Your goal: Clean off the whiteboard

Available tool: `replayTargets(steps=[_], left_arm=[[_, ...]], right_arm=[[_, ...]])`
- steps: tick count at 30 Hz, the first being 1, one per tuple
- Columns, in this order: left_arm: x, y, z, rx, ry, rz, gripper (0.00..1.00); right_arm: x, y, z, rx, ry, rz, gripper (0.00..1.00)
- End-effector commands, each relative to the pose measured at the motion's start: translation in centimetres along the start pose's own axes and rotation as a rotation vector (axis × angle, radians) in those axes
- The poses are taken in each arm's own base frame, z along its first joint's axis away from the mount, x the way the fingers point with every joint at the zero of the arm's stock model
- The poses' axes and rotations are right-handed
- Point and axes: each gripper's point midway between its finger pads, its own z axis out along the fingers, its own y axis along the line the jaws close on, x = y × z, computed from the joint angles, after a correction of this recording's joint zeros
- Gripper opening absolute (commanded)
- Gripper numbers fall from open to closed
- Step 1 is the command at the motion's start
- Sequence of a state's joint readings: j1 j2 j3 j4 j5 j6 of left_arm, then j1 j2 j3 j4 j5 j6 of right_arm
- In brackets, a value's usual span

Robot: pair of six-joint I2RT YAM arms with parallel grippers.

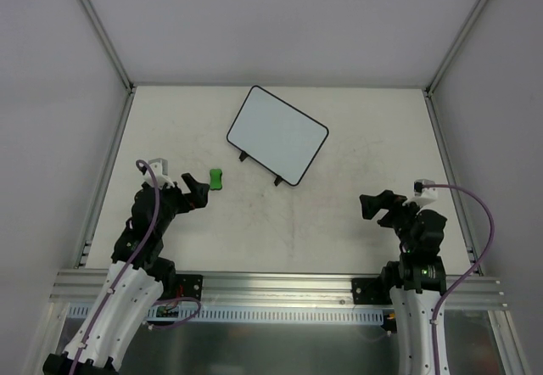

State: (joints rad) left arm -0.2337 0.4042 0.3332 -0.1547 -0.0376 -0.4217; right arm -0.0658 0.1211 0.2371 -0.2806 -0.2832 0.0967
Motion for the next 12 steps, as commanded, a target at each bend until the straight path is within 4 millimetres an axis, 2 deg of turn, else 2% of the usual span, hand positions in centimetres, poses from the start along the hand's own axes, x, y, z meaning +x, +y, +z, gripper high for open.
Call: replayTargets(steps=[1,12], left_arm=[[-1.12,0.43,0.17,-0.027,-0.038,0.017,0.99],[-1.11,0.57,0.37,-0.040,-0.028,0.015,0.99]], right_arm=[[-0.74,0.52,-0.08,-0.016,-0.027,0.006,0.99],[-0.61,0.51,0.04,-0.014,-0.009,0.009,0.99]])
